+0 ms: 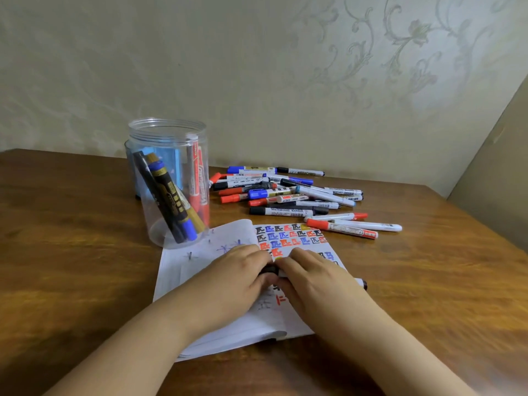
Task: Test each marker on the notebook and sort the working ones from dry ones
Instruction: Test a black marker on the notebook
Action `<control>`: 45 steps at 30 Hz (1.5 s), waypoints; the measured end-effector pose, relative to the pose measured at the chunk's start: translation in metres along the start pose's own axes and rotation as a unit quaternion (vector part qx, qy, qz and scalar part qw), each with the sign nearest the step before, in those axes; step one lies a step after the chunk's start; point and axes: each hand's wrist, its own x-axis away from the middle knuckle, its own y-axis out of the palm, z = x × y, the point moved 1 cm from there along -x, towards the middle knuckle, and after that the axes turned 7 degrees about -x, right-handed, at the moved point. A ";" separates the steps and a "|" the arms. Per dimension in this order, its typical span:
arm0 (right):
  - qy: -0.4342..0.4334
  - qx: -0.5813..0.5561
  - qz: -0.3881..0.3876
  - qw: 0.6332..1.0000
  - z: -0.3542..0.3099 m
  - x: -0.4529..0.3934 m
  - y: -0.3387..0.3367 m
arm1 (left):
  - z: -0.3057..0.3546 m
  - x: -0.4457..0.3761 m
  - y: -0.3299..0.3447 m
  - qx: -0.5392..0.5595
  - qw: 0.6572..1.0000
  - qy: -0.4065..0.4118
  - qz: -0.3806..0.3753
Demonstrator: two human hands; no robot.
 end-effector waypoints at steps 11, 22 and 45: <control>0.017 -0.043 -0.056 0.997 -0.005 0.007 0.001 | 0.001 0.001 -0.004 0.043 0.998 0.028 -0.040; 0.002 -0.117 -0.082 0.990 -0.002 0.010 -0.009 | 0.002 0.004 -0.004 0.095 0.993 0.004 -0.072; 0.050 -0.045 -0.045 0.997 0.001 0.007 -0.014 | 0.001 0.005 -0.006 0.023 0.999 -0.004 -0.024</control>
